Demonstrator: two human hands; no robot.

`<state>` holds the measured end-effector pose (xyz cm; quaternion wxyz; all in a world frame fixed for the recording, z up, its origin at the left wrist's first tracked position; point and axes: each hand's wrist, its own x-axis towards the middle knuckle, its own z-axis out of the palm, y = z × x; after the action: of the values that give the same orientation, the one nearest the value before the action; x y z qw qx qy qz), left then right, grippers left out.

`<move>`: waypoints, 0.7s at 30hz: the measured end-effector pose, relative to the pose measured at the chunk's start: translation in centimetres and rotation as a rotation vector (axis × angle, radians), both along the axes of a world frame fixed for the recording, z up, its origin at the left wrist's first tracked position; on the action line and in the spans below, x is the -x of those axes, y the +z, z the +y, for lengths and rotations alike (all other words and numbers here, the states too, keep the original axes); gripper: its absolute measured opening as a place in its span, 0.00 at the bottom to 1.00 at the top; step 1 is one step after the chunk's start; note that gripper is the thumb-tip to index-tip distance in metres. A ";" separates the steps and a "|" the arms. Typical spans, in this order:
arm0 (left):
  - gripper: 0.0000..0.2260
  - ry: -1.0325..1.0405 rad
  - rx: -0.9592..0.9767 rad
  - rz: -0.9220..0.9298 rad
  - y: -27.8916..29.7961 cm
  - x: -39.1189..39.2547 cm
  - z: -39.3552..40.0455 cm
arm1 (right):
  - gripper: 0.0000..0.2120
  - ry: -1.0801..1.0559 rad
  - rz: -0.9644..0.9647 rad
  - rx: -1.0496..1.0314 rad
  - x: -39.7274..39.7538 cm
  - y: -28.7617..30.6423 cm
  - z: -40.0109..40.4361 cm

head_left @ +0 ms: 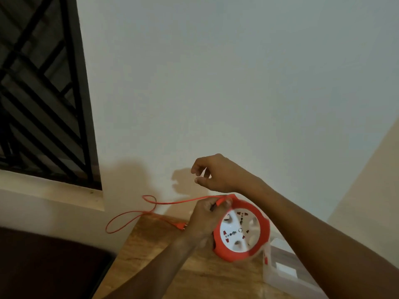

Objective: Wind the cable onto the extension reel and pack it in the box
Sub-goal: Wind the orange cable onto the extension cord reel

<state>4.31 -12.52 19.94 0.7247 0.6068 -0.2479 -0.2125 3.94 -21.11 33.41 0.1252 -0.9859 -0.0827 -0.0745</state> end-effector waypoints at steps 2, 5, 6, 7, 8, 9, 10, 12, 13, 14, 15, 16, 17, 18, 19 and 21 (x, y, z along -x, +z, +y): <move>0.06 0.021 0.031 0.028 0.3 -0.6 0.2 | 0.08 0.022 -0.133 0.020 2.5 -0.4 -0.7; 0.08 0.050 0.066 0.053 1.2 -1.6 0.5 | 0.05 0.080 -0.271 0.159 6.6 -2.0 -2.1; 0.08 0.051 0.082 0.057 1.4 -1.8 0.5 | 0.05 0.092 -0.289 0.229 7.8 -2.9 -2.7; 0.08 0.053 0.100 0.057 1.6 -2.1 0.5 | 0.08 0.078 -0.283 0.308 8.9 -3.9 -3.4; 0.09 0.056 0.116 0.070 2.2 -2.1 0.6 | 0.13 0.044 -0.249 0.387 9.8 -4.9 -4.0; 0.10 0.055 0.117 0.074 2.3 -2.3 0.5 | 0.19 -0.003 -0.199 0.450 10.4 -5.7 -4.6; 0.12 0.055 0.114 0.072 2.4 -2.4 0.5 | 0.24 -0.052 -0.158 0.490 10.8 -6.5 -5.1; 0.14 0.059 0.112 0.062 2.4 -2.7 0.2 | 0.30 -0.126 -0.132 0.535 11.3 -7.7 -5.7; 0.14 0.059 0.104 0.053 2.4 -2.9 0.0 | 0.30 -0.151 -0.142 0.552 11.3 -8.1 -6.0; 0.13 0.059 0.097 0.045 2.4 -2.9 -0.2 | 0.31 -0.172 -0.158 0.566 11.4 -8.5 -6.2; 0.13 0.058 0.086 0.039 2.4 -2.9 -0.6 | 0.31 -0.196 -0.170 0.572 11.5 -8.7 -6.3; 0.13 0.056 0.084 0.046 2.4 -3.0 -0.8 | 0.31 -0.209 -0.170 0.574 11.5 -8.7 -6.1; 0.14 0.055 0.080 0.038 2.3 -3.2 -0.8 | 0.31 -0.212 -0.166 0.581 11.4 -8.7 -5.9; 0.16 0.042 0.083 0.028 2.2 -3.2 -1.0 | 0.30 -0.214 -0.164 0.599 11.3 -8.7 -5.7; 0.17 0.034 0.081 0.014 2.2 -3.3 -1.2 | 0.31 -0.210 -0.165 0.625 11.3 -8.6 -5.5; 0.17 0.022 0.075 -0.006 2.2 -3.5 -1.4 | 0.31 -0.186 -0.183 0.664 11.2 -8.2 -5.4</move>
<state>7.85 -13.88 22.15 0.7487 0.5824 -0.2510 -0.1931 -7.22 -26.47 25.18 -0.2171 -0.9654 -0.0232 -0.1425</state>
